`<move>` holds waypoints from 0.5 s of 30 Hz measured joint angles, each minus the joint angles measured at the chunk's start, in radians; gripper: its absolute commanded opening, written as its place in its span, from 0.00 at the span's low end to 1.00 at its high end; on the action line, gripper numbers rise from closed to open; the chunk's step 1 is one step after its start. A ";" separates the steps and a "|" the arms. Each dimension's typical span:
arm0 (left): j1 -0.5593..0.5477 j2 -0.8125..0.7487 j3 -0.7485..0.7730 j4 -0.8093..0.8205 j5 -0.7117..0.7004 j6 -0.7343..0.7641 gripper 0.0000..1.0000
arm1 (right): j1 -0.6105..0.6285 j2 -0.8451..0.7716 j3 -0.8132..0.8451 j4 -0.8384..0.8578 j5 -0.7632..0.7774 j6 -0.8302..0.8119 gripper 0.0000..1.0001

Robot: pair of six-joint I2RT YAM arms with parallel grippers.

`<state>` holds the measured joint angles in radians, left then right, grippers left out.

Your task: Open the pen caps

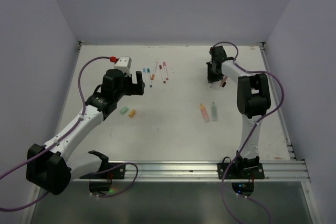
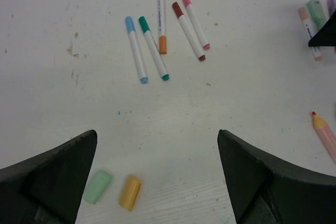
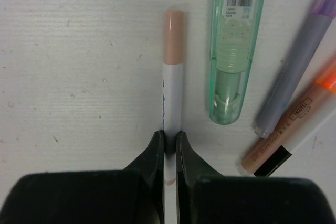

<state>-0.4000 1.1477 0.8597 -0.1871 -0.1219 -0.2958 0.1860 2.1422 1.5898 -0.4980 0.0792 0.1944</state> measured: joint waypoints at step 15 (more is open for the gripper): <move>0.000 0.043 0.010 0.139 0.268 -0.182 0.99 | 0.345 -0.438 -0.419 0.361 -0.355 0.051 0.00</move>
<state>-0.3996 1.1908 0.8696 -0.0479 0.1459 -0.4782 0.5308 1.7042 1.1709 -0.1368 -0.2756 0.2459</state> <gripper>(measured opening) 0.997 0.063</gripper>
